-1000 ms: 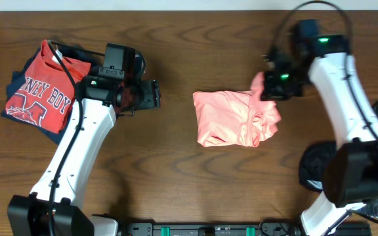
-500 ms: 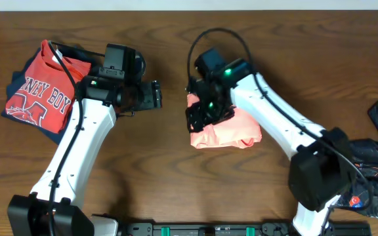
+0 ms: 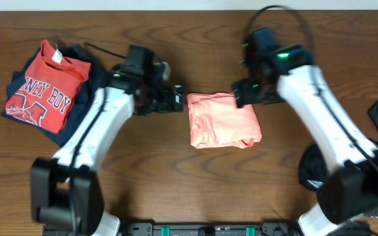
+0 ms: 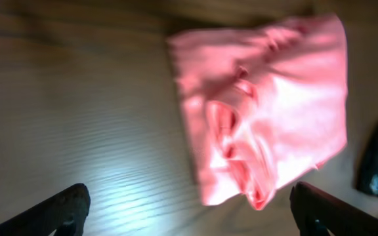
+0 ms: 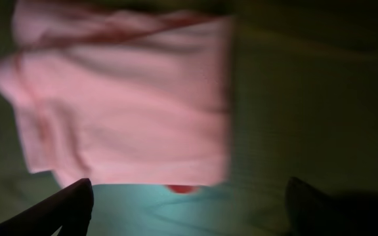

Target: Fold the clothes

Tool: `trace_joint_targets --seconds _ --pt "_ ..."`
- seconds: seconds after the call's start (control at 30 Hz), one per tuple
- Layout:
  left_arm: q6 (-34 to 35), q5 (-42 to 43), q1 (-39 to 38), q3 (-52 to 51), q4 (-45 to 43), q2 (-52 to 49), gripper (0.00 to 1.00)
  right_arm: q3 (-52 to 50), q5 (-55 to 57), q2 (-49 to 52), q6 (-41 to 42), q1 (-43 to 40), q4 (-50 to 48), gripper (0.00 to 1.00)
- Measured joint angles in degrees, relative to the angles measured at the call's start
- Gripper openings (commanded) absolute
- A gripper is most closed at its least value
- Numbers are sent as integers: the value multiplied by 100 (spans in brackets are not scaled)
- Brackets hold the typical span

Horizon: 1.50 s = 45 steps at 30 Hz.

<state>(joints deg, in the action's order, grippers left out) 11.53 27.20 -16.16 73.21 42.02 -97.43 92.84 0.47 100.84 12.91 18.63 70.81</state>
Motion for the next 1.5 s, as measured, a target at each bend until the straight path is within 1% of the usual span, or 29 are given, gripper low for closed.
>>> trace_joint_targets --seconds 0.1,0.27,0.3,0.33,0.37,0.4,0.43,0.47,0.5,0.53,0.63,0.73,0.8,0.93,1.1,1.2,1.33,1.5 --pt "-57 369 -356 0 -334 -505 100 11 111 -345 20 -487 173 91" --pt "-107 634 -872 -2 -852 -1132 100 11 168 -422 33 -935 531 91" --pt "-109 669 -973 0 -957 -1255 100 11 173 -415 31 -992 557 91" --pt "-109 695 -1067 -2 -1051 -1366 97 11 175 -415 31 -1045 588 91" --pt "-107 706 -1150 -2 -1134 -1480 90 11 177 -415 28 -1073 595 91" --pt "-92 719 -1220 -2 -1202 -1578 79 11 175 -415 28 -1113 616 90" --pt "-90 719 -1272 -2 -1255 -1668 54 11 177 -415 26 -1139 629 90" --pt "-96 715 -1303 -2 -1285 -1729 32 11 179 -415 24 -1156 638 90" --pt "-127 691 -1316 -2 -1316 -1762 14 11 188 -415 24 -1172 651 90" --pt "-127 675 -1320 -2 -1338 -1777 6 11 188 -415 22 -1176 658 90" --pt "-129 485 -1292 -2 -1331 -1759 6 11 190 -415 11 -1178 658 90" --pt "-144 120 -1158 -2 -1128 -1631 6 11 188 -415 9 -1187 667 89" --pt "-168 -201 -953 -2 -940 -1405 6 11 192 -415 9 -1187 680 89" --pt "-420 -1003 -319 9 -625 -584 6 11 190 -415 9 -1189 695 89" --pt "-894 -2452 787 149 -678 595 6 11 190 -415 11 -1204 697 89" --pt "-1069 -3034 1506 208 -887 997 6 11 188 -415 9 -1204 697 89" --pt "-1158 -3473 2702 247 -1113 1126 6 11 188 -415 9 -1204 697 89" --pt "-1021 -3519 3886 247 -1303 844 6 11 188 -415 9 -1204 697 89"
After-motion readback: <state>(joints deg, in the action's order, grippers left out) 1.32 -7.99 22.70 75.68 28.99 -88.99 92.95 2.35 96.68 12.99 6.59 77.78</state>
